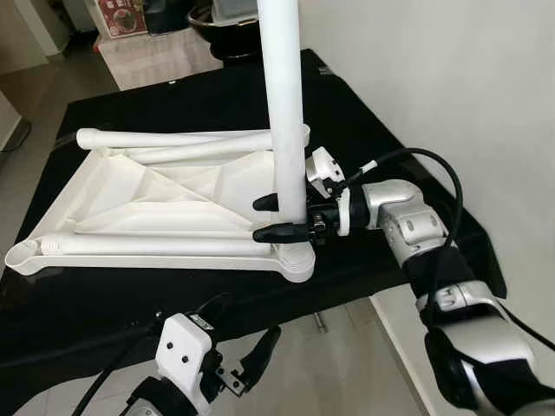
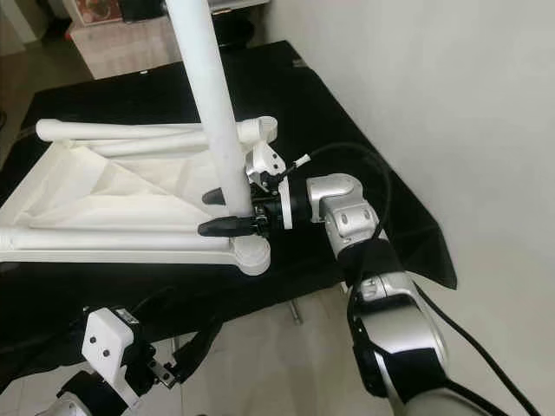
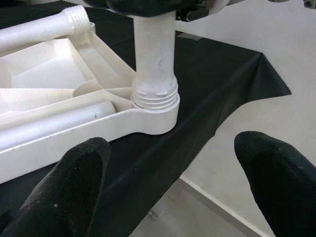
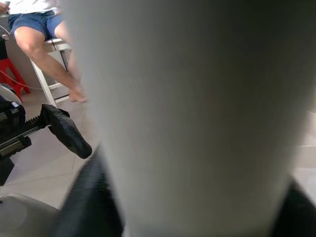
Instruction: Building children table
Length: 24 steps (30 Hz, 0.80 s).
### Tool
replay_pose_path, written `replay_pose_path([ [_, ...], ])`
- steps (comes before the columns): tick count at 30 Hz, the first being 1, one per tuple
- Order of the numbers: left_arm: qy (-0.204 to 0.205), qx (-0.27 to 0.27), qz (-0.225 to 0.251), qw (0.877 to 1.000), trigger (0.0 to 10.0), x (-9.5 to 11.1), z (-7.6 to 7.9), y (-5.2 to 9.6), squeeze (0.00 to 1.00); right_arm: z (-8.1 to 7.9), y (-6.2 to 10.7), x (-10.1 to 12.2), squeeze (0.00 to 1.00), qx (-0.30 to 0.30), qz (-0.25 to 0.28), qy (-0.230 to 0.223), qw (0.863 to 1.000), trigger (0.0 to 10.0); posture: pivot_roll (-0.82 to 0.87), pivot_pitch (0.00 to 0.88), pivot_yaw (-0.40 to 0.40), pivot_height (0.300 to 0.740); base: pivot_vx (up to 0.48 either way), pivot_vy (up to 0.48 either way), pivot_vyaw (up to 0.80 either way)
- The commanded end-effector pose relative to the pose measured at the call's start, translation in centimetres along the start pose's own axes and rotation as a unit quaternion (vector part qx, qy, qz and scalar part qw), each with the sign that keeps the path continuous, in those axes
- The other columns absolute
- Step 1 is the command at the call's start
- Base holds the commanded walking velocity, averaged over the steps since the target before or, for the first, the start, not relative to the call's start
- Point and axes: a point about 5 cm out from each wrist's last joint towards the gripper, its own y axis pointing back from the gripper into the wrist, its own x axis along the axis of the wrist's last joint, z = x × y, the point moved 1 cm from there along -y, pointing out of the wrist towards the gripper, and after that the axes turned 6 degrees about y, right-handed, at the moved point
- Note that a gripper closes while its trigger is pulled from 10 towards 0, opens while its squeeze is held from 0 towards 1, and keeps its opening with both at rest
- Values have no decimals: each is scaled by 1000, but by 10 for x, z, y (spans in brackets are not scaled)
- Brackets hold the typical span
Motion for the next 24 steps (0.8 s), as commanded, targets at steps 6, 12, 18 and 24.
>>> replay_pose_path([
  [6, 5, 1, -13, 1000, 10000, -5, 0, 0, 0, 4, -2, -12, 0, -36, -16, 17, 999, 0, 66, 158, 71, 740, 0, 0, 0],
  [12, 4, 2, -13, 1000, 10000, -7, -5, -5, 0, -8, 12, -47, 0, -243, -55, -48, 967, 0, 25, 143, 59, 740, 0, 0, 0],
  [18, -3, 7, -13, 1000, 10000, -8, -14, -8, 0, -59, 8, -59, 0, -536, -97, -69, 836, 0, -20, 140, 88, 740, 0, 0, 0],
  [24, -11, 5, -17, 1000, 10000, -12, -20, -15, 0, -52, -12, -64, 0, -525, -90, -51, 845, 0, -14, 88, 83, 740, 0, 0, 0],
])
